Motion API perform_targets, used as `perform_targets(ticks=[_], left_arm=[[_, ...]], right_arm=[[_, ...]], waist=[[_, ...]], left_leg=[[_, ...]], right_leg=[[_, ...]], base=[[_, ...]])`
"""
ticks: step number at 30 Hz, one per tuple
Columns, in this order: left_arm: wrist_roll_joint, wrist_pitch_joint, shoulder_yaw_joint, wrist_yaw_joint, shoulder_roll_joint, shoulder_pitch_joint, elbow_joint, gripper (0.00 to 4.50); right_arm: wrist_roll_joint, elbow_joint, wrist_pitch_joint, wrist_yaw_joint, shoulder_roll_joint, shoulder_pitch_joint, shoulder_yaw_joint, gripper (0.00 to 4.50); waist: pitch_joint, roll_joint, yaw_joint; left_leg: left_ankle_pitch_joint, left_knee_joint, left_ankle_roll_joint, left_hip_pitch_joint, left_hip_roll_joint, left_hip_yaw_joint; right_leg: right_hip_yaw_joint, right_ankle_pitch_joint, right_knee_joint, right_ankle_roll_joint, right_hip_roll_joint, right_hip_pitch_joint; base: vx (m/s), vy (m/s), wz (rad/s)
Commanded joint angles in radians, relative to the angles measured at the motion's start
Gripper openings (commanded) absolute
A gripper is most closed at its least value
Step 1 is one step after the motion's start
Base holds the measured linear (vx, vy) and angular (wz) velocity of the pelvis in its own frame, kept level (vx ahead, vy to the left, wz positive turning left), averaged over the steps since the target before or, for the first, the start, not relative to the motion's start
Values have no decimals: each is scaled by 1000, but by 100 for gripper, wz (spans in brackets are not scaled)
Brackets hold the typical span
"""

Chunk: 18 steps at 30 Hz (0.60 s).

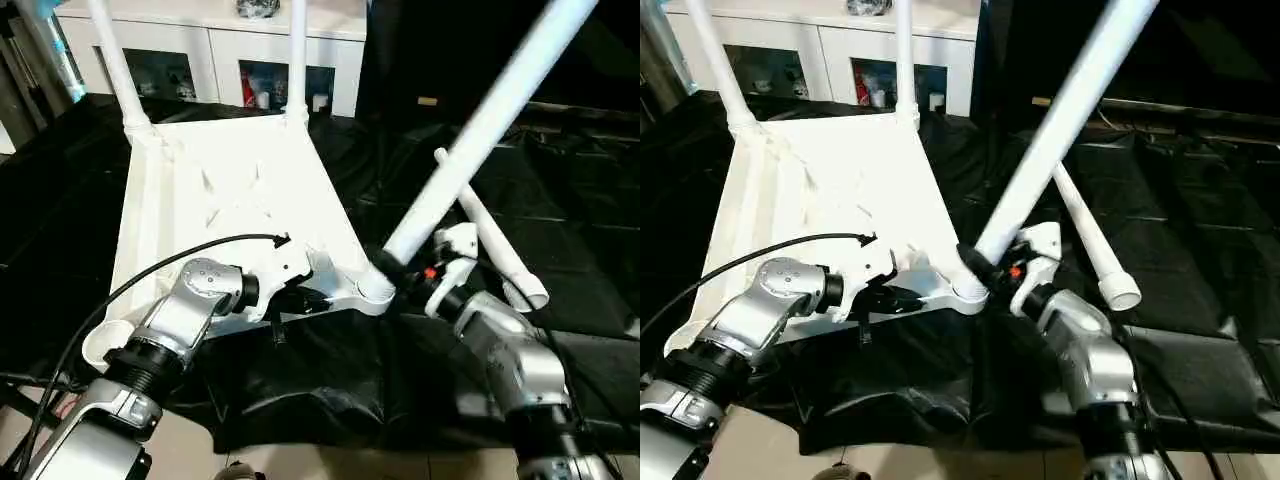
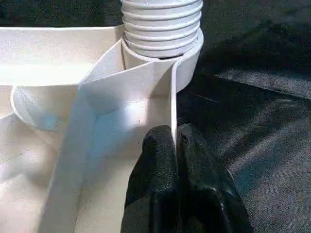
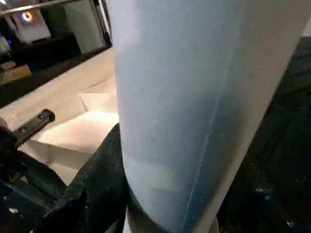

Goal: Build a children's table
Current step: Insert table leg to table base

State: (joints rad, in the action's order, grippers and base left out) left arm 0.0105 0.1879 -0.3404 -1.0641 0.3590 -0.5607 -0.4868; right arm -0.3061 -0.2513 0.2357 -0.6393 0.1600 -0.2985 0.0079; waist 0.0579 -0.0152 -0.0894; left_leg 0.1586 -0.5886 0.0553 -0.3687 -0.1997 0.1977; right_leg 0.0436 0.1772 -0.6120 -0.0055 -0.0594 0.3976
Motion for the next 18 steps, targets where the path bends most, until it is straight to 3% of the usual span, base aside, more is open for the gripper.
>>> perform_targets(ticks=[1,8,10,12,18], left_arm=[[-18,-11,9,27,2,-36,-14,0],[-22,-17,8,33,0,-24,-9,0],[-23,-16,8,34,-1,-22,-7,0],[-21,-16,8,32,0,-17,-2,0],[-20,-20,10,27,2,-11,3,0]], right_arm=[[55,-45,30,10,9,41,45,189],[114,-69,23,31,15,22,97,189],[117,-75,29,21,19,15,107,189],[127,-100,29,-10,28,-6,130,189],[137,-152,17,-66,40,-48,155,189]], waist=[[-57,5,4],[-52,1,8],[-51,4,11],[-51,-1,12],[-52,-4,16]], left_leg=[[396,80,41,25,-32,-29],[424,82,42,25,-30,-34],[434,82,44,27,-31,-35],[449,82,44,28,-30,-37],[463,83,43,30,-31,-37]], right_leg=[[-42,470,104,-124,-81,-17],[-39,571,116,-89,-83,-13],[-39,593,119,-80,-84,-10],[-37,612,122,-74,-84,-8],[-37,591,120,-81,-82,-4]], base=[[0,0,0],[0,0,0],[0,0,0],[0,0,0],[0,0,0]])
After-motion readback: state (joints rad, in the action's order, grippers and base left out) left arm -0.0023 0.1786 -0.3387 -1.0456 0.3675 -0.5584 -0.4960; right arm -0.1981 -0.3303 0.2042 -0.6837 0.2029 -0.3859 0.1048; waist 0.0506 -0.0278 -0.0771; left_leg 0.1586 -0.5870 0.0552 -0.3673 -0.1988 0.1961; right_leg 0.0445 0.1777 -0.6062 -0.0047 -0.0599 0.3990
